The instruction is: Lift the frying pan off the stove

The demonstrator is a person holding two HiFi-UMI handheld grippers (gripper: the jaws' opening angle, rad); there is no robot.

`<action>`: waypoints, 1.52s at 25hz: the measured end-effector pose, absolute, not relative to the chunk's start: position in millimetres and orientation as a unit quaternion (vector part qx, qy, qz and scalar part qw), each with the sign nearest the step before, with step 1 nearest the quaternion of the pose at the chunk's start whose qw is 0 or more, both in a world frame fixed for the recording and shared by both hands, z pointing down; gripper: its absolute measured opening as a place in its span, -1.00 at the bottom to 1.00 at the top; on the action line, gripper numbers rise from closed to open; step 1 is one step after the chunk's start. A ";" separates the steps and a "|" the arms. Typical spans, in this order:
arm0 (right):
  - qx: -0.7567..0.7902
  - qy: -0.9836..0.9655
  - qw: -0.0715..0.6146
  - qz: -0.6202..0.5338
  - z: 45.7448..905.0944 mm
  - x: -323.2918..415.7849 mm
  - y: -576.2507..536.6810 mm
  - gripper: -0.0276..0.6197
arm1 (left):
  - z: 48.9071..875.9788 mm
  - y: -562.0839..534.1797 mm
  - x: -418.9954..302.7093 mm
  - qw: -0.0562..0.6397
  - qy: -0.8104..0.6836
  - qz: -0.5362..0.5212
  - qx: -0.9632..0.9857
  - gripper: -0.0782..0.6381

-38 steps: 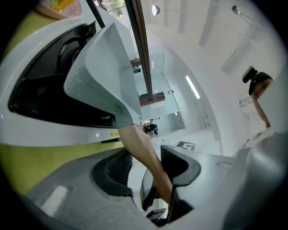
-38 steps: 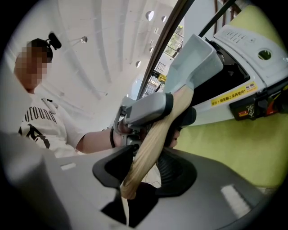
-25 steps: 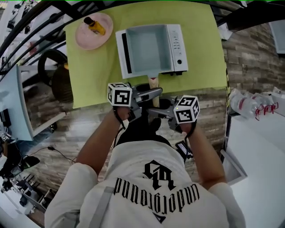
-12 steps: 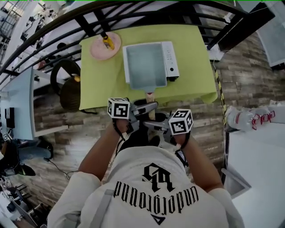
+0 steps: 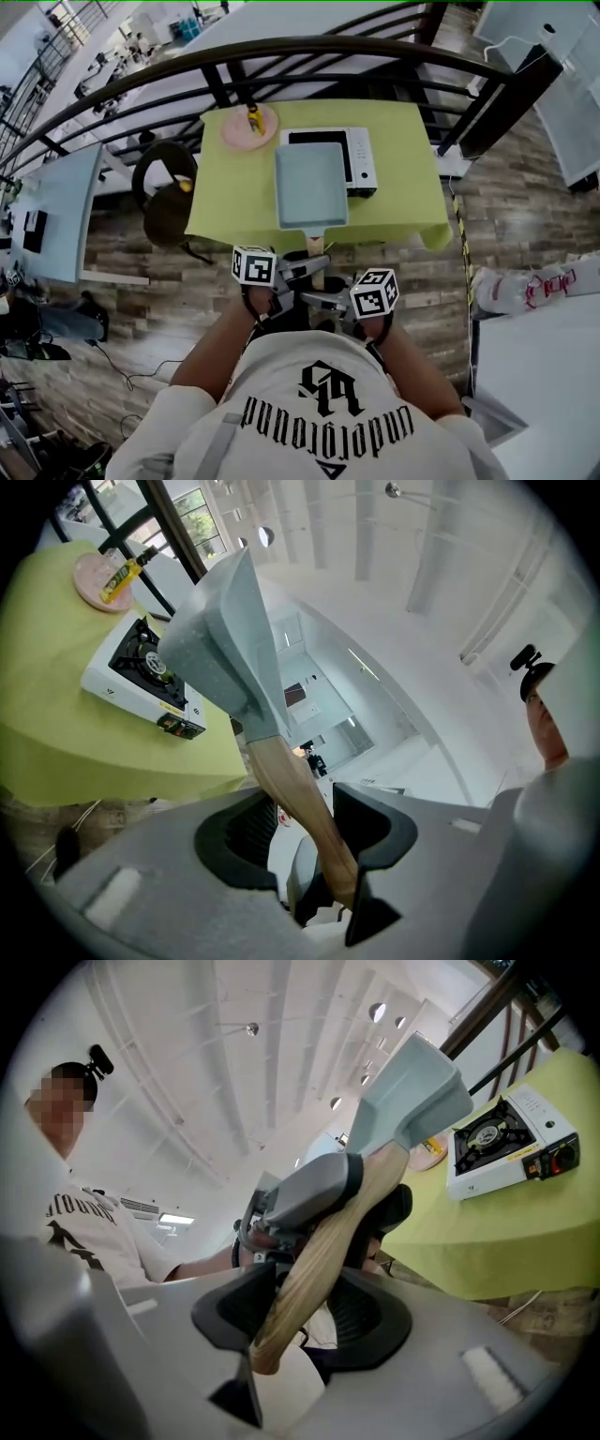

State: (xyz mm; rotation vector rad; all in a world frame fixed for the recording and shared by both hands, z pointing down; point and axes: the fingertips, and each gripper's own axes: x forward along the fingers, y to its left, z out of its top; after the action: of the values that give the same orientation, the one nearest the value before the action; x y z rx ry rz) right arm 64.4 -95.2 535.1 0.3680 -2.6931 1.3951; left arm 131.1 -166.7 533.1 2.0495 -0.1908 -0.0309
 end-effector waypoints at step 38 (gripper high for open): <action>0.204 -0.883 0.014 0.422 508.0 -184.0 49.1 -0.36 | 500.9 -7.6 -105.0 0.496 0.010 0.021 0.868 -0.23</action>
State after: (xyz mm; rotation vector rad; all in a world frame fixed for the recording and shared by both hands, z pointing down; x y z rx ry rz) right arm -184.0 49.1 508.0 0.6346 -2.7510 1.3139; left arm -105.0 -7.6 500.9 2.1033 0.0232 0.0517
